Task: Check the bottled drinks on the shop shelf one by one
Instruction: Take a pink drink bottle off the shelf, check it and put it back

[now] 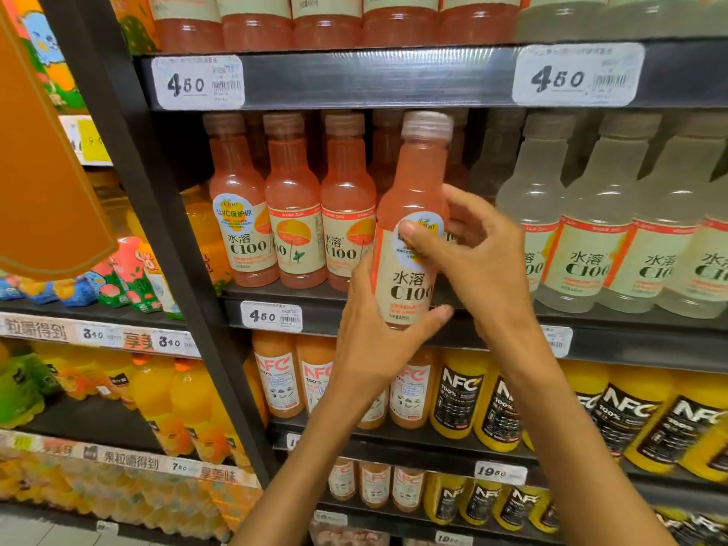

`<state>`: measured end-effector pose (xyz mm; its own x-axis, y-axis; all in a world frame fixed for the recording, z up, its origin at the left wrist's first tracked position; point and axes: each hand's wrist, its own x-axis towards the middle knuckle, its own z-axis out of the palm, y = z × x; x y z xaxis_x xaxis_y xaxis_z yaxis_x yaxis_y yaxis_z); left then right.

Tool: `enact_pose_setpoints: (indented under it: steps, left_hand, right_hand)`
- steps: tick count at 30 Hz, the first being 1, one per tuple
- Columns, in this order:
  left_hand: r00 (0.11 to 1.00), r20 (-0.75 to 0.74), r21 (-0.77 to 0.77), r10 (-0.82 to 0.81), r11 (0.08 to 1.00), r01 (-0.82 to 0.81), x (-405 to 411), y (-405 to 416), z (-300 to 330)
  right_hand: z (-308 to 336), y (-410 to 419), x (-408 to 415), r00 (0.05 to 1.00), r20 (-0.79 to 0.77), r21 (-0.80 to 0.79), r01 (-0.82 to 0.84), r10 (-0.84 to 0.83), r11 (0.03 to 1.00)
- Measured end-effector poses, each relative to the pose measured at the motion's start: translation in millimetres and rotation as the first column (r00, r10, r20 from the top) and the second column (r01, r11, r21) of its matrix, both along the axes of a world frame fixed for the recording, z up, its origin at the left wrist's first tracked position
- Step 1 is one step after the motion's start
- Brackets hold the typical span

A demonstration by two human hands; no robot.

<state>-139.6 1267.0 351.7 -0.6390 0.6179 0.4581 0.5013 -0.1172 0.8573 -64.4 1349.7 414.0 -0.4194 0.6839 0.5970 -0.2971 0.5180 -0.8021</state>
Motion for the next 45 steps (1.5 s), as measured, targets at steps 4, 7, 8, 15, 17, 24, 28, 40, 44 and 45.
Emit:
enact_pose_setpoints:
  steps: [4, 7, 8, 15, 17, 24, 28, 40, 44, 45]
  left_hand:
    - [0.993, 0.056, 0.025, -0.101, 0.995, 0.100, 7.8, -17.0, 3.1]
    - [0.951, 0.178, 0.041, -0.255, 0.967, 0.251, 15.6, -34.6, 0.7]
    - [0.926, 0.218, 0.025, -0.307, 0.951, 0.309, 18.6, -40.6, -1.0]
    - [0.802, 0.374, 0.000, -0.465, 0.865, 0.502, 37.5, -62.6, -13.6]
    - [0.813, 0.390, 0.036, -0.433, 0.889, 0.456, 39.3, -63.1, -13.9]
    - [0.748, 0.533, 0.123, -0.394, 0.912, 0.392, 42.6, -60.5, -8.1]
    - [0.522, 0.630, 0.245, -0.575, 0.785, 0.569, 48.9, -61.0, -13.4]
    - [0.690, 0.511, 0.227, -0.512, 0.855, 0.466, 46.8, -57.4, -5.1]
    - [0.287, 0.677, 0.401, -0.678, 0.666, 0.629, 52.3, -61.8, -2.7]
    - [0.232, 0.696, 0.423, -0.679, 0.649, 0.632, 53.9, -61.7, -3.2]
  right_hand:
    - [2.3, -7.9, 16.9, 0.993, 0.015, 0.013, -0.119, 0.119, 0.993]
    - [13.1, 0.9, 22.7, 0.931, 0.039, -0.179, -0.350, 0.363, 0.919]
    - [17.7, 3.7, 23.3, 0.888, -0.004, -0.267, -0.444, 0.460, 0.855]
    - [17.2, -12.5, 21.0, 0.854, -0.112, -0.397, -0.507, 0.508, 0.765]
    - [14.4, -13.8, 24.0, 0.900, -0.114, -0.409, -0.429, 0.421, 0.806]
    - [16.6, -6.0, 28.6, 0.818, -0.183, -0.472, -0.559, 0.545, 0.681]
    - [19.0, -8.6, 25.9, 0.690, -0.290, -0.449, -0.711, 0.664, 0.542]
    - [23.4, -4.7, 27.5, 0.846, -0.147, -0.432, -0.520, 0.512, 0.737]
    - [23.8, -3.2, 22.7, 0.698, -0.327, -0.536, -0.693, 0.637, 0.483]
    - [23.3, -4.2, 20.4, 0.657, -0.375, -0.539, -0.728, 0.654, 0.423]
